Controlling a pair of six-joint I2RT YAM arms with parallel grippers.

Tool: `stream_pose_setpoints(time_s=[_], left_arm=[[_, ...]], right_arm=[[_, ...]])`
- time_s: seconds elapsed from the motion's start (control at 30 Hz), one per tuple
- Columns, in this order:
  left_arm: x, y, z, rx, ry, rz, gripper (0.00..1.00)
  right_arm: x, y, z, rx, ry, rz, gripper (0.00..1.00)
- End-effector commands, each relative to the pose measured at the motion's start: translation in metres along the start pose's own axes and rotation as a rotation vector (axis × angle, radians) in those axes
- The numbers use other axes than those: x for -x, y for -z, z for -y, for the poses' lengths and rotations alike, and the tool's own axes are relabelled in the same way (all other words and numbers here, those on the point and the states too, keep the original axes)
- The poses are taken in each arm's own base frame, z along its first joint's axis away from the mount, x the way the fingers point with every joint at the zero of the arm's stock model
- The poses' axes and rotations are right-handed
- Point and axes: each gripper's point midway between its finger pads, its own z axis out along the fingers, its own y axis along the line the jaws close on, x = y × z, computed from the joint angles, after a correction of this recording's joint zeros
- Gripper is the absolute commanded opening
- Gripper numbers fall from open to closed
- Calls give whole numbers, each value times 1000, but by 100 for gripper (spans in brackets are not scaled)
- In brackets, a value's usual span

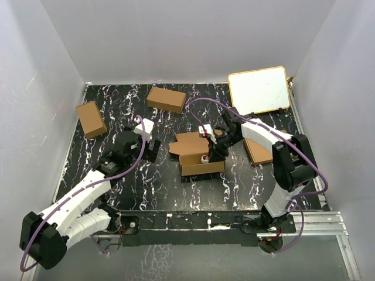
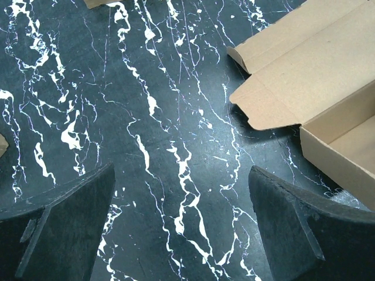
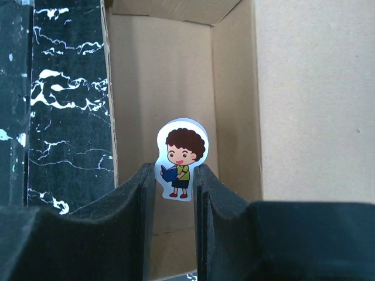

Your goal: Fold the paper box

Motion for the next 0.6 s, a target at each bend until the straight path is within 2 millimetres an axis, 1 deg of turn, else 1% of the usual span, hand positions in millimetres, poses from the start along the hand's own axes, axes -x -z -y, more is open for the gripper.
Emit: stream_pose_setpoints(time_s=[0.0, 0.17, 0.27, 0.3, 0.33, 0.37, 0.4, 0.5, 0.57], left_arm=[[5, 2, -5, 16, -3, 8, 95], [5, 2, -4, 14, -1, 8, 95], [4, 1, -4, 14, -2, 7, 95], [4, 1, -4, 13, -3, 6, 95], [4, 1, -4, 13, -2, 4, 95], [4, 1, -4, 14, -2, 4, 95], [3, 1, -4, 13, -2, 1, 95], [2, 0, -3, 10, -1, -3, 95], [1, -1, -2, 6, -1, -6, 95]], right_arm=[[4, -4, -11, 27, 106, -6, 13], [-3, -11, -24, 57, 135, -40, 21], [-5, -14, -29, 69, 144, -51, 27], [-6, -15, -30, 71, 145, -54, 31], [-7, -15, -31, 71, 147, -56, 37], [-7, -15, -31, 67, 151, -57, 41], [-6, -15, -31, 64, 153, -56, 46], [1, -11, -30, 40, 163, -42, 55], [6, -8, -29, 17, 170, -31, 57]])
